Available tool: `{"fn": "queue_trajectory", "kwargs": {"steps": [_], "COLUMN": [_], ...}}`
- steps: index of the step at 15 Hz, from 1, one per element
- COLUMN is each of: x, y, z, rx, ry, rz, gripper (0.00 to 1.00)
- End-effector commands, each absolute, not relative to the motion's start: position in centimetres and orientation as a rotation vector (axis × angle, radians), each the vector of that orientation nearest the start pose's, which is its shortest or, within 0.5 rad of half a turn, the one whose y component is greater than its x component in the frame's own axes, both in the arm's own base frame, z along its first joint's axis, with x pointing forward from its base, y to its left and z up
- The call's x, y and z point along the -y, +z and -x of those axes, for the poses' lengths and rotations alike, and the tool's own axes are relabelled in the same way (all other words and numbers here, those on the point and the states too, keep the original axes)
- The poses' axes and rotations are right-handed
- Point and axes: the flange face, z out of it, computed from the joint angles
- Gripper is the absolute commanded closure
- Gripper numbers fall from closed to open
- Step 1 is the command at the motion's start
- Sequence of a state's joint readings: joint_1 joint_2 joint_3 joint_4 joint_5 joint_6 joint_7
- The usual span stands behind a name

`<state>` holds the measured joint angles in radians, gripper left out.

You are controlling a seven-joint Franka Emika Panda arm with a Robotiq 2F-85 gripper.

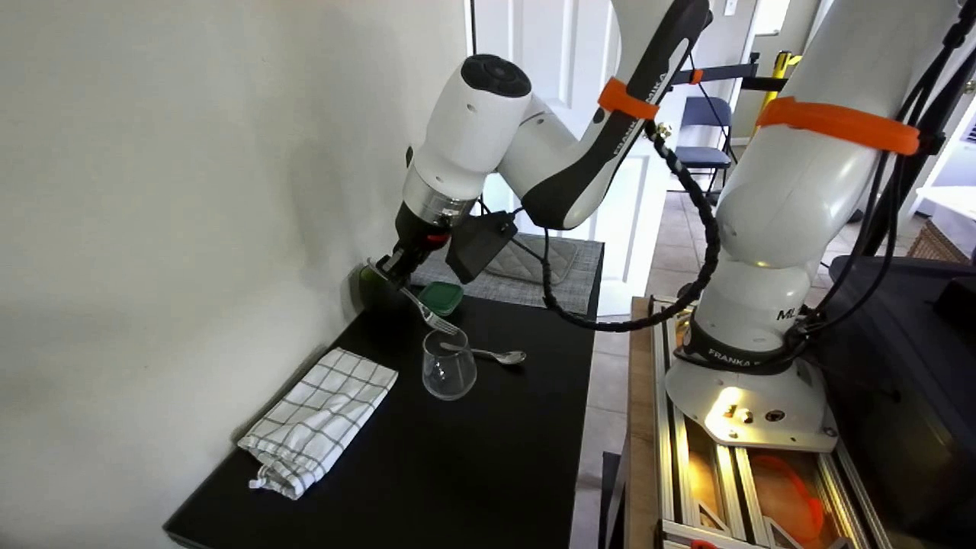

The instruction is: Put the fork in the glass cup

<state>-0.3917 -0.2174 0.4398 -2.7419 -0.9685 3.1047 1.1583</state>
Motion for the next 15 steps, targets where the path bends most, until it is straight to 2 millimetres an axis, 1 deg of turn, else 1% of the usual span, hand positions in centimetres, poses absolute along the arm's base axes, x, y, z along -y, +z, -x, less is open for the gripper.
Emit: {"fn": "queue_trajectory", "kwargs": {"steps": [1,9,12,15], "x": [-8.7,-9.8,-10.1,-10.4], "y": [31.2,31.0,31.0,31.0], "z": [-39.1,-37.0,-36.6,-36.8], "rx": [-0.228,-0.270,-0.272,-0.274], "ry": [-0.951,-1.040,-1.078,-1.115], "rz": [3.054,3.042,3.044,3.034], "gripper": [0.98,0.98,0.98,0.98]}}
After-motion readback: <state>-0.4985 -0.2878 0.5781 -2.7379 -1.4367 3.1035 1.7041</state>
